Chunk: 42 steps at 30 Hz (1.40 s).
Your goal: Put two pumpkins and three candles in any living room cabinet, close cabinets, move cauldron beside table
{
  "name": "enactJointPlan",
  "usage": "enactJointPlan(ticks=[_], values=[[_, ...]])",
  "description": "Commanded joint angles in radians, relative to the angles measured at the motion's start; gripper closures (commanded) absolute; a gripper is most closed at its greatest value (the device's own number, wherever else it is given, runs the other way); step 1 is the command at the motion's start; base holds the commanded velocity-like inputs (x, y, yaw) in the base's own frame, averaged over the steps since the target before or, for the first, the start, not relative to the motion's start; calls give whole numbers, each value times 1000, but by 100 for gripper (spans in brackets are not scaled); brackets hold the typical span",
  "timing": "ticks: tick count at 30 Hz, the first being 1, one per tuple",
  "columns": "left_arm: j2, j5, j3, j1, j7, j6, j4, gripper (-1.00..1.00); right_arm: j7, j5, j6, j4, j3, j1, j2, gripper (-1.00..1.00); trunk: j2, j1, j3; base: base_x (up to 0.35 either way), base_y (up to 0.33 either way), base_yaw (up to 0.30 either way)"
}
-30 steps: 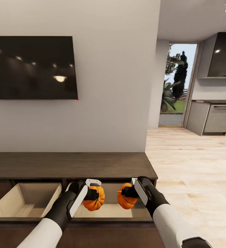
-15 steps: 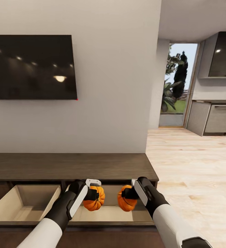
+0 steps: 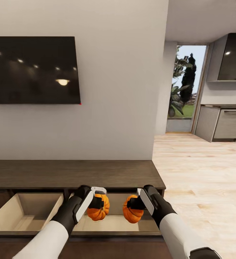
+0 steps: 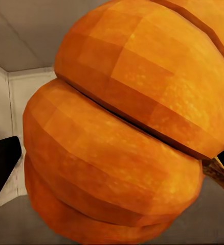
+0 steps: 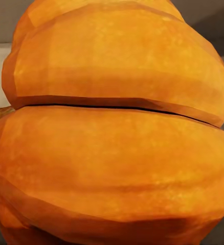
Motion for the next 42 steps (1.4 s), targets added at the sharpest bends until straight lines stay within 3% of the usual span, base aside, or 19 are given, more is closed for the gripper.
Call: enactJointPlan(ticks=[1,5,9,13,20,26,33,42], values=[[-1,11,-2,-16,10,3,20,100,-10,-11,3,-1,2,-1,0,100,-1,0,-1,0,0,0],[-8,14,-1,-89,4,4,129,100,-10,-11,3,-1,2,0,0,100,-1,1,-13,0,0,0],[-11,15,-1,-117,1,5,166,100,-9,-11,3,-1,2,0,0,100,-2,3,-28,0,0,0],[-11,16,-1,-123,3,4,174,100,-9,-11,3,-2,2,0,0,100,-2,3,-28,0,0,0],[-11,16,-1,-125,1,2,176,100,-10,-9,0,-2,2,-1,0,100,-4,6,-55,0,0,0],[-11,16,-1,-125,0,-15,176,100,-13,-2,-8,-1,2,-2,0,100,-4,7,-63,0,0,0],[-12,16,-1,-122,-3,-40,176,100,-15,0,-48,4,1,-2,-3,100,-5,8,-75,0,0,0],[-12,13,-1,-119,-3,-88,195,100,-40,-1,-104,8,1,-2,-4,100,-7,12,-110,0,0,0]])
